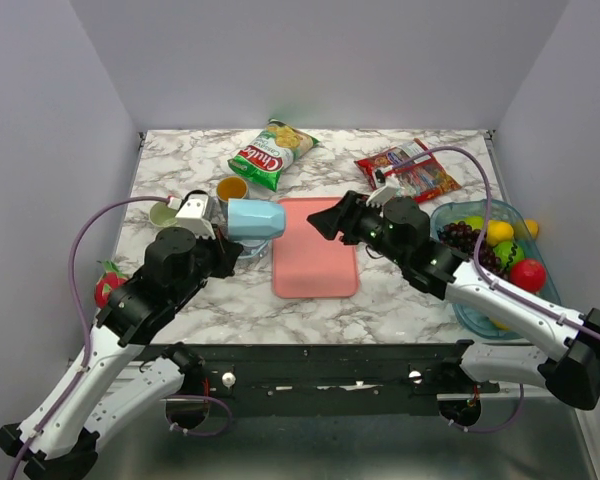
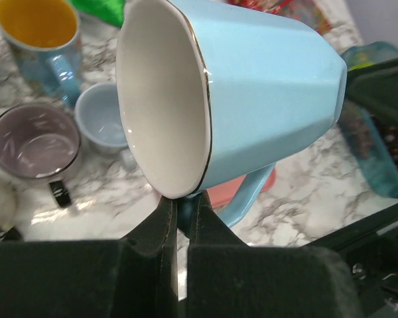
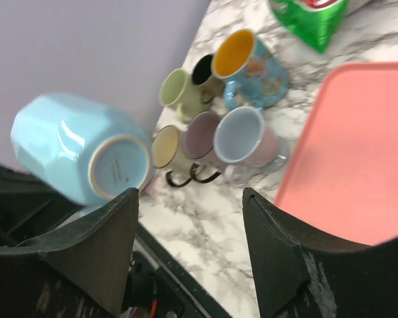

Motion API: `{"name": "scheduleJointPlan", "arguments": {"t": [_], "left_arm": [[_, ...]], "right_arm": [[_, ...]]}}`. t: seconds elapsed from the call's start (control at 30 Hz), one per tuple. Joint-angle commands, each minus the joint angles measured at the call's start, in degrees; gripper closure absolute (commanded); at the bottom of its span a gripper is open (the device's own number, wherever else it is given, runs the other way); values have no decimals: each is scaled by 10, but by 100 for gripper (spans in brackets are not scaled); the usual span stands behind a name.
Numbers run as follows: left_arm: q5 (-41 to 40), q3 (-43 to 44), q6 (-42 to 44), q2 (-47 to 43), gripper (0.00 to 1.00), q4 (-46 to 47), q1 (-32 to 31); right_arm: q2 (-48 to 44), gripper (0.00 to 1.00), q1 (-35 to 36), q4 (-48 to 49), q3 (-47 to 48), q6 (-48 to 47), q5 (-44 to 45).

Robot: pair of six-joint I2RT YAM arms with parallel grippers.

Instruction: Turn the mug right side up

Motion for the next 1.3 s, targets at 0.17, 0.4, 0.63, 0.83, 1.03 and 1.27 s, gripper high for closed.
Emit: {"name": "scheduleJointPlan", "arguments": {"t": [0.17,0.4,0.63,0.83,1.03,1.27], "left_arm": [[-132,23,3,20,100,-122,-1],[-216,37,-37,77,100,-191,-10],[-291,77,-76,136,100,-271,-48],[-353,117,-118,221,100,-326,-87],[-377,138,-161,300,100,-370,-131],[-391,137,-245,358,100,-415,-178]], "right_arm": [[-58,29,-5,-100,-33,13,115],[-87,29,-5,-123,-61,30,122],[-102,29,-5,-136,-60,31,127],[-98,29,-5,-146,-50,31,125],[-91,28,-7,-159,-35,19,129],[-84,28,-10,-173,-16,7,115]]}}
